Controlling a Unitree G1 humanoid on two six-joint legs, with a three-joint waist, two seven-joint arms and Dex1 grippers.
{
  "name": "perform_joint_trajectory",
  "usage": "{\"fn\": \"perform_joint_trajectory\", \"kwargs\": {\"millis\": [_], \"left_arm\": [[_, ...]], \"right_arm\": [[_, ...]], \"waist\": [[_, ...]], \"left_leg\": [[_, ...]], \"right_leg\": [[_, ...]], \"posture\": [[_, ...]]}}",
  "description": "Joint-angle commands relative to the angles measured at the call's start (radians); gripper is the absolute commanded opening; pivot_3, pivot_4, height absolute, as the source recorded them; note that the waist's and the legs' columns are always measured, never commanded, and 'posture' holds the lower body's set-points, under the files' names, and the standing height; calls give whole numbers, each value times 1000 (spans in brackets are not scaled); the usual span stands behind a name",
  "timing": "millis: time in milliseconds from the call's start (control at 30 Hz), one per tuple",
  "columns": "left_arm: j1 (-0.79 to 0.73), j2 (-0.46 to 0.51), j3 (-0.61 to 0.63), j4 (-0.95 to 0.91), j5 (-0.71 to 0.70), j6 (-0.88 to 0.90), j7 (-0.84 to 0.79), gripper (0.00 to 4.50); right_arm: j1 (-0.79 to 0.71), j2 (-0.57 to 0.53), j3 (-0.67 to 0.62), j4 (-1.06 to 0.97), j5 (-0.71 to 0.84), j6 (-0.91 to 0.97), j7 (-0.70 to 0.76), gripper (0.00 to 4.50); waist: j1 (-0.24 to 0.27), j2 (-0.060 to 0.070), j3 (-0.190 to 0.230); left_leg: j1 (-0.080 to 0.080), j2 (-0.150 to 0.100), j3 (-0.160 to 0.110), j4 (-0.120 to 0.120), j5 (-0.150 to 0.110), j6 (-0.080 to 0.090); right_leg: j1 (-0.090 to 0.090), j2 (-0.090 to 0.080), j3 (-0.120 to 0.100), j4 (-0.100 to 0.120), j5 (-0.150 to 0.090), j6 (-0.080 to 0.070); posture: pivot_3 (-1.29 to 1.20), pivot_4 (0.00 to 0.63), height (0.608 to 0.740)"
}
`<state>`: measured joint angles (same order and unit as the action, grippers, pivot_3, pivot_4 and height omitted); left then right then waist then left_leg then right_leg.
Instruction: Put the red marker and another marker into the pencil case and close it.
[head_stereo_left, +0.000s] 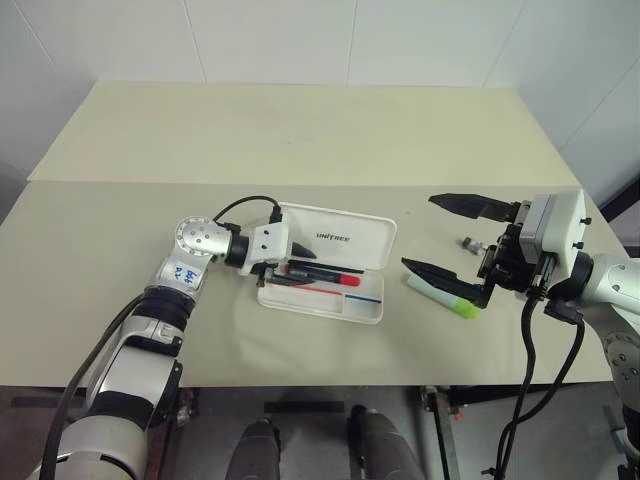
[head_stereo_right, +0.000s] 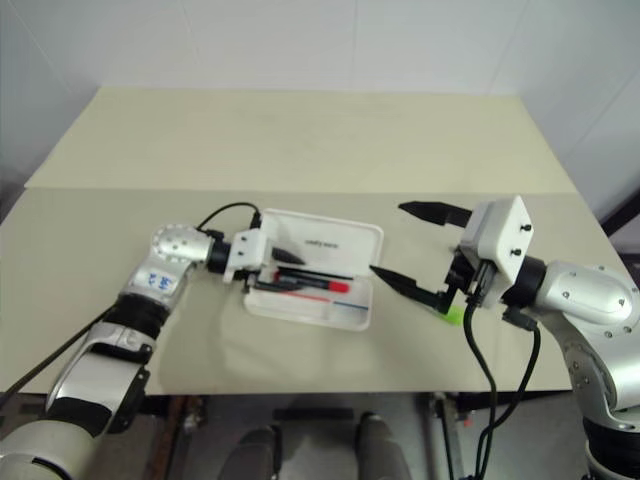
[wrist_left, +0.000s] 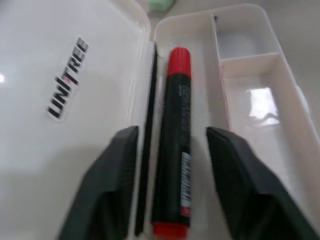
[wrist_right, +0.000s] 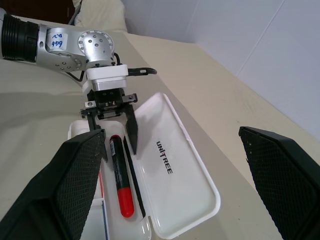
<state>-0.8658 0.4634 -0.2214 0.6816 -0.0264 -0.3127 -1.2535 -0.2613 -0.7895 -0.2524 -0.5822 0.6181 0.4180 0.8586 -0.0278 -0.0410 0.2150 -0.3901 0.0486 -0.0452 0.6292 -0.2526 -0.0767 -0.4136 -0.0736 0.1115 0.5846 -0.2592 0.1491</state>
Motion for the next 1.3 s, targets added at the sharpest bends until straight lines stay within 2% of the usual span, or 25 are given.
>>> {"fn": "perform_joint_trajectory", "kwargs": {"millis": [33,133,300,633,733,800,833,1000,1300], "left_arm": [[-15,-10,18,-52,-24,11,3,2929],[4,-7,30,-106,-51,35,-10,2929],[79,7,75,-288,-163,173,-39,2929],[236,101,159,-619,-339,433,-35,2929],[304,184,239,-719,-403,500,-41,3510],[334,225,271,-764,-435,538,-36,4100],[345,241,283,-781,-443,545,-36,4480],[383,350,338,-790,-516,613,-116,4480],[338,391,328,-698,-496,552,-215,4480]], "right_arm": [[-3,-3,-24,-23,17,-13,-9,4500],[-8,9,-13,-5,14,-21,-9,4500],[13,48,-13,42,21,-19,-16,4500],[148,65,-27,114,-15,-39,0,4500],[244,34,-33,194,-61,-73,57,4500],[284,25,-35,267,-87,-112,91,4500],[294,21,-34,302,-95,-127,108,4500],[246,17,12,493,-152,-208,182,4500],[85,42,92,745,-227,-301,262,4500]], "waist": [[0,0,0],[-1,0,0],[-2,0,0],[-2,0,0],[-4,0,0],[-5,0,0],[-4,0,0],[-11,1,0],[-28,1,0]], "left_leg": [[0,0,0,0,0,0],[0,0,0,0,0,0],[0,0,0,0,0,0],[2,0,0,1,0,0],[2,0,0,0,0,0],[2,0,0,0,0,0],[2,0,0,0,0,0],[3,0,0,1,0,1],[3,0,0,1,1,1]], "right_leg": [[0,0,0,0,0,0],[0,0,0,0,0,0],[0,0,0,1,0,0],[0,0,0,3,-1,-1],[1,0,0,3,-2,-2],[1,0,0,3,-3,-3],[1,0,0,3,-3,-3],[2,0,0,1,-3,-3],[2,0,0,0,-3,-4]], "posture": [[0,150,740],[0,150,740],[0,150,740],[0,150,740],[0,150,740],[0,150,740],[0,150,740],[0,150,740],[0,150,740]]}}
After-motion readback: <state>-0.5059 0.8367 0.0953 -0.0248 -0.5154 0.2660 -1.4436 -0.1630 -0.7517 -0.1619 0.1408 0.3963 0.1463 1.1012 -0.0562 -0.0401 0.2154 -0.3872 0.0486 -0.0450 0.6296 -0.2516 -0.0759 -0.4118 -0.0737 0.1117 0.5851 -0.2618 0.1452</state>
